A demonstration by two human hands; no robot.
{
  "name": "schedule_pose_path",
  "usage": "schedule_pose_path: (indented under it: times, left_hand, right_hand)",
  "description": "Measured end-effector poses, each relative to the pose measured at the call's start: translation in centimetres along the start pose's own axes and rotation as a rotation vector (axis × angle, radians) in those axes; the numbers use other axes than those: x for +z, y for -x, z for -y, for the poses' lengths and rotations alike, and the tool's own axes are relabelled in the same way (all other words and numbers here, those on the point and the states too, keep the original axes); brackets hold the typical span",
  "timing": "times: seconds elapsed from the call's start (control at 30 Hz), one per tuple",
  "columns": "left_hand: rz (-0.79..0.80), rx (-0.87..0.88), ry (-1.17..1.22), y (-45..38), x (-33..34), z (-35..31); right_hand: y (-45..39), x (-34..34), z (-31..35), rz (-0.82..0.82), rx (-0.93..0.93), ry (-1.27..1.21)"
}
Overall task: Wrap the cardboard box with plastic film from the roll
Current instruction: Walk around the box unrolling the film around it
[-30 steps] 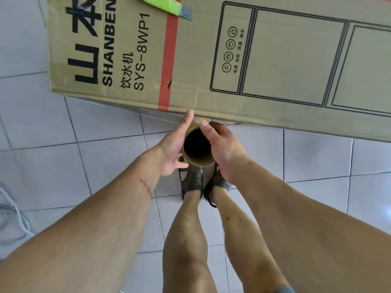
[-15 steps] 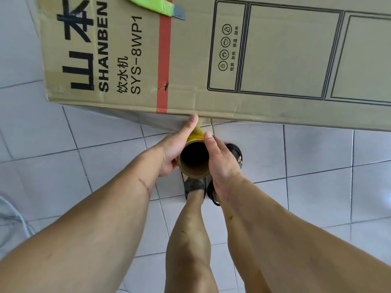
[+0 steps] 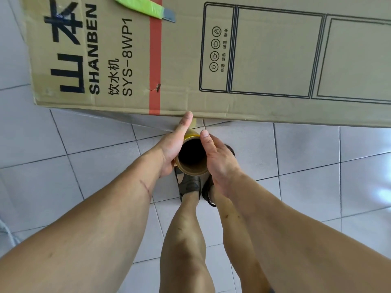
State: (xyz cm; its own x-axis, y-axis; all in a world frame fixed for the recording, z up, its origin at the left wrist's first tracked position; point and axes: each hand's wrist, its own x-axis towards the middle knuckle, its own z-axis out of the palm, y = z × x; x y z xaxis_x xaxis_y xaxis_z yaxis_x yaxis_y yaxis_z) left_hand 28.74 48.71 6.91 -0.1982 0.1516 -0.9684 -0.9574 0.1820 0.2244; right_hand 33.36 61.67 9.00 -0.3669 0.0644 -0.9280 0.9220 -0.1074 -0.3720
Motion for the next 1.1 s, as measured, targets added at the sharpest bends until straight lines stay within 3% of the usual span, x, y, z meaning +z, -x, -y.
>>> schedule_pose_path:
  times: [0.47,0.7,0.9,1.0,1.1]
  left_hand:
    - [0.027,0.014,-0.008,-0.1,-0.4,0.7]
    - [0.125,-0.029,0.171,0.1,0.2,0.9]
    - [0.068,-0.016,0.1,0.0,2.5,1.9]
    - [-0.031,0.069,0.082,-0.2,3.5,1.1]
    - [0.029,0.024,0.138,-0.3,4.0,0.0]
  right_hand:
    - [0.2,0.4,-0.4,-0.021,0.022,-0.048]
    - [-0.3,-0.1,2.0,-0.172,-0.103,0.19]
    - [-0.1,-1.7,2.0,-0.104,-0.086,0.313]
    - [0.2,-3.0,1.7,-0.054,-0.066,0.209]
    - [0.2,-3.9,2.1,-0.047,-0.071,0.159]
